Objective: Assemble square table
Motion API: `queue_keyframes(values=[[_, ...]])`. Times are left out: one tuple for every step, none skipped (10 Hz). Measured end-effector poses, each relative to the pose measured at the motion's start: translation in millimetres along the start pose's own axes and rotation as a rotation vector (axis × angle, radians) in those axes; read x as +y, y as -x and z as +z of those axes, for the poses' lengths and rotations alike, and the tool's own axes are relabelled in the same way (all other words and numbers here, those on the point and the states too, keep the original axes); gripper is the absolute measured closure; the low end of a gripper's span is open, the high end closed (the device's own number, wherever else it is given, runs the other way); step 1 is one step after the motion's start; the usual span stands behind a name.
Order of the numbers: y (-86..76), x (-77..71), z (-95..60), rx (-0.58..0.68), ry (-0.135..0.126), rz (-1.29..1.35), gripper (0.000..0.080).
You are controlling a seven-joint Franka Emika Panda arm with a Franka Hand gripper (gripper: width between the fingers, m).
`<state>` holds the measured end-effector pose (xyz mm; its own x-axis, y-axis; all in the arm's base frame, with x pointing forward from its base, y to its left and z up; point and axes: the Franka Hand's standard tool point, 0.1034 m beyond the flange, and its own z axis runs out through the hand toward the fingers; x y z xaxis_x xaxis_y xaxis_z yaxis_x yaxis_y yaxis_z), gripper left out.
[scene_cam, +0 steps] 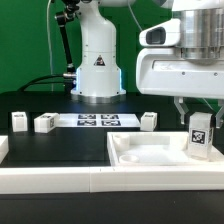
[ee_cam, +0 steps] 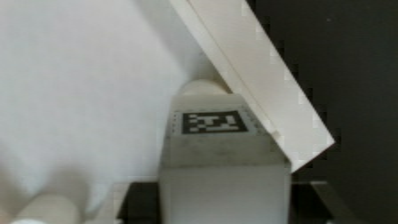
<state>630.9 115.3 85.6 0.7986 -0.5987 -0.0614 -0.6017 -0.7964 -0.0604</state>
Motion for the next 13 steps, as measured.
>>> queue_keyframes(values=[[-0.2,0.2,0.0,0.0,0.0,0.062,0.0508],[-0.2,0.2,0.0,0.0,0.0,0.091,0.0508],[-0.4,0.5,0.1,0.0,0.0,0.171,0.0508],[-0.5,0.8,0.2,-0.001,-0.001,0.252,0.0508],[-1.0,2.3,0.7,0.008,-0.029,0.392,0.0508],[-0.4,3.1,0.9,0.009,-0.055,0.51,0.0508],[0.1,4.5,1.3,0.008,-0.08,0.649,0.0508],[1.3,4.6,1.6,0.007,-0.092,0.732,0.0508],[1.4,4.6,1.6,-0.004,-0.097,0.802,0.0508],[1.6,4.4,1.7,-0.013,-0.1,0.861,0.0508],[1.7,4.2,1.7,-0.017,-0.101,0.904,0.0508],[1.9,3.8,1.7,-0.019,-0.102,0.927,0.0508],[2.3,3.5,1.9,-0.022,-0.103,0.935,0.0508]])
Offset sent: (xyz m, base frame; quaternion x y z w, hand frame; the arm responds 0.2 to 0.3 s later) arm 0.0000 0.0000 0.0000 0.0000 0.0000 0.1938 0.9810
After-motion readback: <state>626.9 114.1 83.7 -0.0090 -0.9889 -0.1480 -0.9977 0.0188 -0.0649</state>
